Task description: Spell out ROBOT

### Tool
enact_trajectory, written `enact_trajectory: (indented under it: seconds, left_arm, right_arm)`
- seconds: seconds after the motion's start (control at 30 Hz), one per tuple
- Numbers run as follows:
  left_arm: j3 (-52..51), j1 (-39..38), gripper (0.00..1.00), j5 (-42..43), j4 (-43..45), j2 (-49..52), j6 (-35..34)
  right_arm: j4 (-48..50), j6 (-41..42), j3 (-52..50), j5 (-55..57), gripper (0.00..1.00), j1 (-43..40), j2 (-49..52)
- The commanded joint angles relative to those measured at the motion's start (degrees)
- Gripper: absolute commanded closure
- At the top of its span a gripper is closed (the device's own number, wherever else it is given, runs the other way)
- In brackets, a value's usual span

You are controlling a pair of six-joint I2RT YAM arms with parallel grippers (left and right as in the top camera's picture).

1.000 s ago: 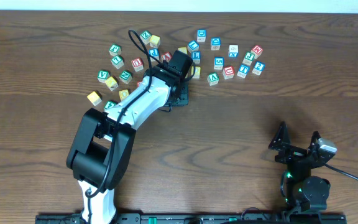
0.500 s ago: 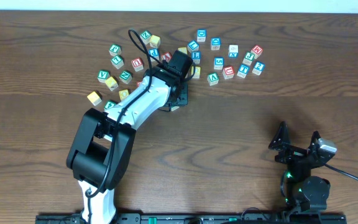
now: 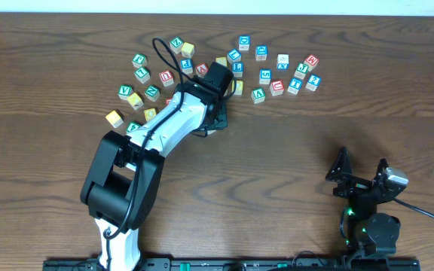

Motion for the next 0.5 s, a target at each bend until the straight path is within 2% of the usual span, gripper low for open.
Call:
enact_trajectory:
  seconds: [0.0, 0.47]
  left_arm:
    - [-0.5, 0.2, 0.62, -0.5, -0.5, 0.6, -3.5]
    - [-0.5, 0.2, 0.62, -0.5, -0.5, 1.1, -8.9]
  right_arm:
    - [-0.2, -0.8, -0.1, 0.1, 0.01, -0.5, -0.2]
    - [-0.2, -0.8, -0.1, 0.1, 0.01, -0.5, -0.2]
